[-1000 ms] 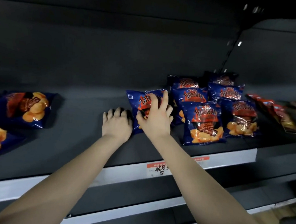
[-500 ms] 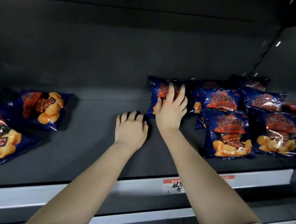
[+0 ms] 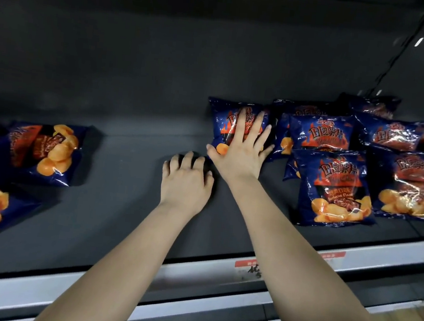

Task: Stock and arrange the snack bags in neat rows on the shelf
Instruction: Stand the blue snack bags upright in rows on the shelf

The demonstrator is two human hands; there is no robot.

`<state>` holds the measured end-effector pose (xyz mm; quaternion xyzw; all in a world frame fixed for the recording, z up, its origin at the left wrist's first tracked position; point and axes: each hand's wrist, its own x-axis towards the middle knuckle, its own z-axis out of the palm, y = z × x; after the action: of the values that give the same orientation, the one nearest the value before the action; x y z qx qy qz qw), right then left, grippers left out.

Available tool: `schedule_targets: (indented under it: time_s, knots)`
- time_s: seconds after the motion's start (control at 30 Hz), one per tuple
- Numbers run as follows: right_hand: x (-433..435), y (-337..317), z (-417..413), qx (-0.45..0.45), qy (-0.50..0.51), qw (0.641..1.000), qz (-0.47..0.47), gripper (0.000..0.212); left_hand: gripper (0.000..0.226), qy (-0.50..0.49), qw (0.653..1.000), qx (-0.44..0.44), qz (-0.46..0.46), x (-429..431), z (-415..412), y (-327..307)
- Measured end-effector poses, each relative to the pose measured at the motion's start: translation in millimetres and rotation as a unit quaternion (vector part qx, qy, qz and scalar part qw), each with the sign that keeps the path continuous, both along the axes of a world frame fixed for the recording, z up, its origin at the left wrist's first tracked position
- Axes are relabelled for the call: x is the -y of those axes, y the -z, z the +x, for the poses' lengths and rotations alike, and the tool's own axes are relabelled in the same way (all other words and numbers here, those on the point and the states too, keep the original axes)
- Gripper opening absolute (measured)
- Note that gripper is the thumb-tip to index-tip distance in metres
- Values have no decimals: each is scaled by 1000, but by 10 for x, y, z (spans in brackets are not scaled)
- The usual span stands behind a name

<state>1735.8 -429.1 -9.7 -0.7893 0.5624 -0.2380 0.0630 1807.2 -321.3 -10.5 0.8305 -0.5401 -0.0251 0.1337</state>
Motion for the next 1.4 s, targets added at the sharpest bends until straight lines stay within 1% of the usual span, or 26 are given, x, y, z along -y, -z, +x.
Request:
schedule_targets:
  time_s: [0.17, 0.53, 1.1, 1.4]
  knots:
    - [13, -22, 3, -27, 5, 999, 20, 113, 49, 4, 1000, -5, 3, -14, -3, -14]
    - [22, -123, -26, -62, -5, 996, 61, 112, 50, 6, 1000, -7, 9, -27, 6, -7]
    - [21, -58, 8, -53, 8, 997, 48, 117, 50, 1, 1000, -16, 8, -13, -1, -16]
    - [26, -63, 10, -57, 9, 997, 46, 118, 49, 0, 1000, -7, 2, -13, 14, -3]
